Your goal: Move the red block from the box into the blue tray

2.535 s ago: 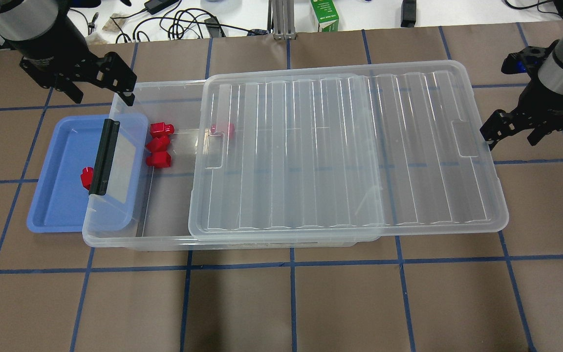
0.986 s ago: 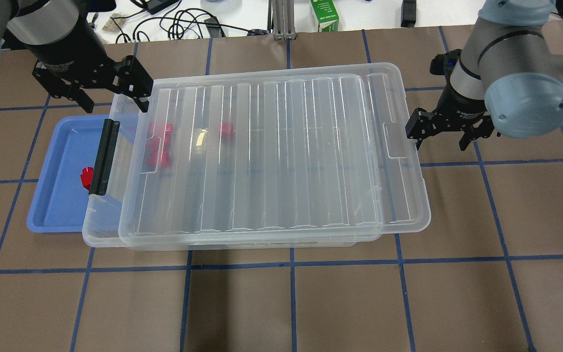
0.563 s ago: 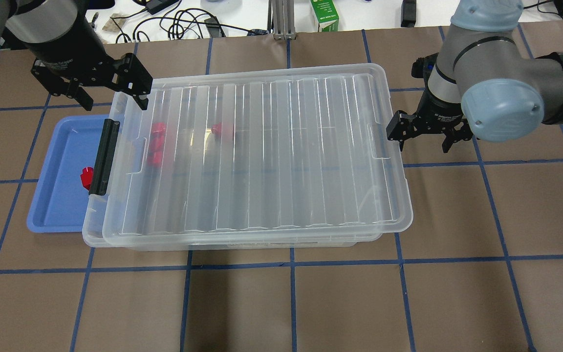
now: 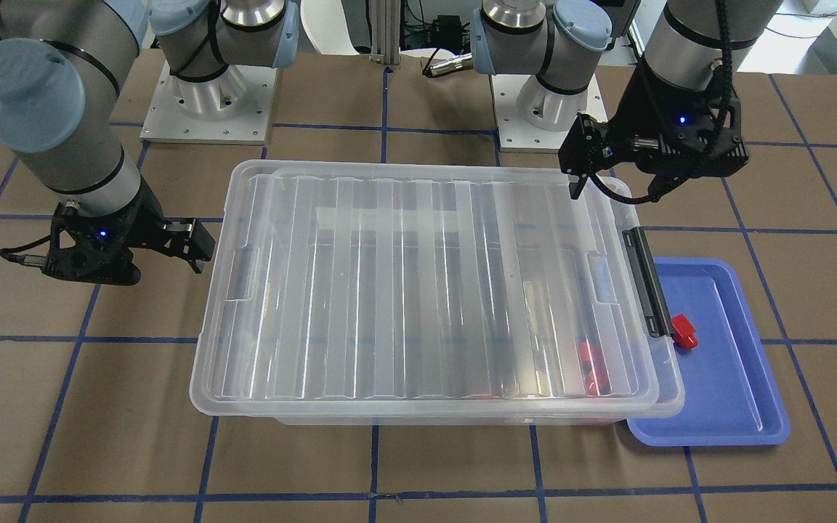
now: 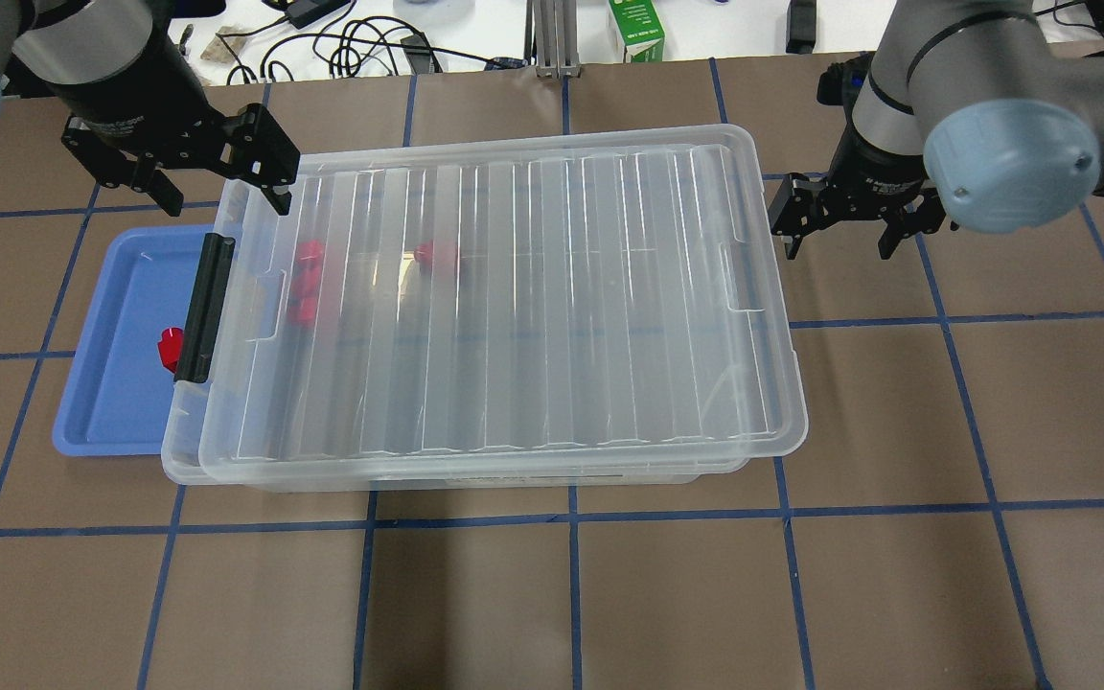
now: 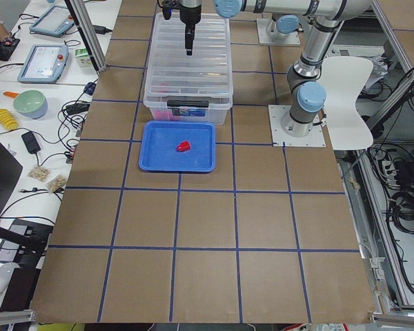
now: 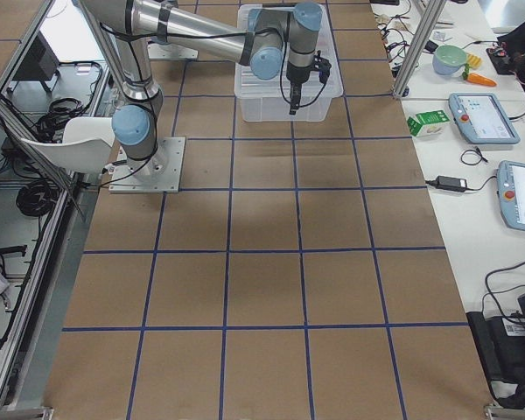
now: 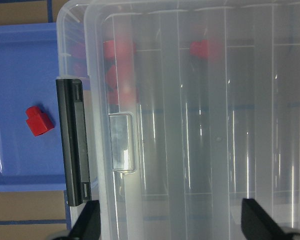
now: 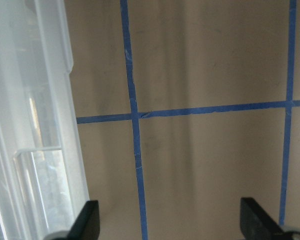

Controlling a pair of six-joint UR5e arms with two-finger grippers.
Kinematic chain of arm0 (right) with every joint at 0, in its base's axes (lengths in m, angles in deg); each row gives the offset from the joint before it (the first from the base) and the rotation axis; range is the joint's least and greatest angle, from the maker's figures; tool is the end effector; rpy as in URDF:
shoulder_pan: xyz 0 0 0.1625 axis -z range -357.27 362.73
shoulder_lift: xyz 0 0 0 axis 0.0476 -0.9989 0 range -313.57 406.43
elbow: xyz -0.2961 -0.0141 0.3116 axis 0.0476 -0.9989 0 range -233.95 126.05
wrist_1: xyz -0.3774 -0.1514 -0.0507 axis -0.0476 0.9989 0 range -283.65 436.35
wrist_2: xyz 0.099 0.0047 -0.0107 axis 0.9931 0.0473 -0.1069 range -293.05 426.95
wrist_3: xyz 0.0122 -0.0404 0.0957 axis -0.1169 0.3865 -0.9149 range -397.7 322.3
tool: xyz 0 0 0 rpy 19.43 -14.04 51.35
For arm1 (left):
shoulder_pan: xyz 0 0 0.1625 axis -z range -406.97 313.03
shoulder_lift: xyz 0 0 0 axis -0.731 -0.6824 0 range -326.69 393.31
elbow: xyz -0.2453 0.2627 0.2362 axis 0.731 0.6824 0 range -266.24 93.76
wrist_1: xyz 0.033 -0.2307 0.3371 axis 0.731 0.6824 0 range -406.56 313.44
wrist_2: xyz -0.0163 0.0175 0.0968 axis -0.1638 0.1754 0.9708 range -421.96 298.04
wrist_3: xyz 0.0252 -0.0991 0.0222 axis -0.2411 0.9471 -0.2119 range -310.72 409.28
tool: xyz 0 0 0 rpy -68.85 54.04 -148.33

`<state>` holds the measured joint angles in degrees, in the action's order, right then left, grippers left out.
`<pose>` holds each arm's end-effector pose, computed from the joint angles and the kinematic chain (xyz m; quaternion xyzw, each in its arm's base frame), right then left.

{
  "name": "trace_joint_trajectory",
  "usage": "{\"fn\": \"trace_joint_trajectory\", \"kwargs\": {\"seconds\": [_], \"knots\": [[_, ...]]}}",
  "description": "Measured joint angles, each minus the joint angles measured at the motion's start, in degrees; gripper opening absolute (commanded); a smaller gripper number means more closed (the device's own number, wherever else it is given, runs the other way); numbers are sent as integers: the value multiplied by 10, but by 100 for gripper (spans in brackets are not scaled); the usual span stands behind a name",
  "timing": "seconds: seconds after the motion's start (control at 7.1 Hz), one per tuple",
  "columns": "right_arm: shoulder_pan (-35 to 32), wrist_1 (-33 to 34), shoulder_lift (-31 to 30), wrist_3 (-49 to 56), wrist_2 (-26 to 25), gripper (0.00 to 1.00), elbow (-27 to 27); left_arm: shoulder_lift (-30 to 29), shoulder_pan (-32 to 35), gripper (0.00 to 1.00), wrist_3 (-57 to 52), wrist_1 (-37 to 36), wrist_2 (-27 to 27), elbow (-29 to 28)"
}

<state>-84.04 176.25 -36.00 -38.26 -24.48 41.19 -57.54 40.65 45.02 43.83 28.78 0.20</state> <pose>0.1006 -0.5356 0.3943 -0.0327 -0.9991 -0.0247 0.0119 -0.1112 -0.5024 0.5103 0.0163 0.9996 -0.0198 0.0076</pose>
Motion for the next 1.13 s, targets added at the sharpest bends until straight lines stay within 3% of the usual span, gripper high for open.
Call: {"fn": "trace_joint_trajectory", "kwargs": {"seconds": [0.56,1.13], "knots": [[-1,-147,-85,-2,23,100,-50,1,0,100,0,0,0,-1],[-12,-167,-102,-9,21,100,-35,0,-1,100,0,-5,0,-4]]}}
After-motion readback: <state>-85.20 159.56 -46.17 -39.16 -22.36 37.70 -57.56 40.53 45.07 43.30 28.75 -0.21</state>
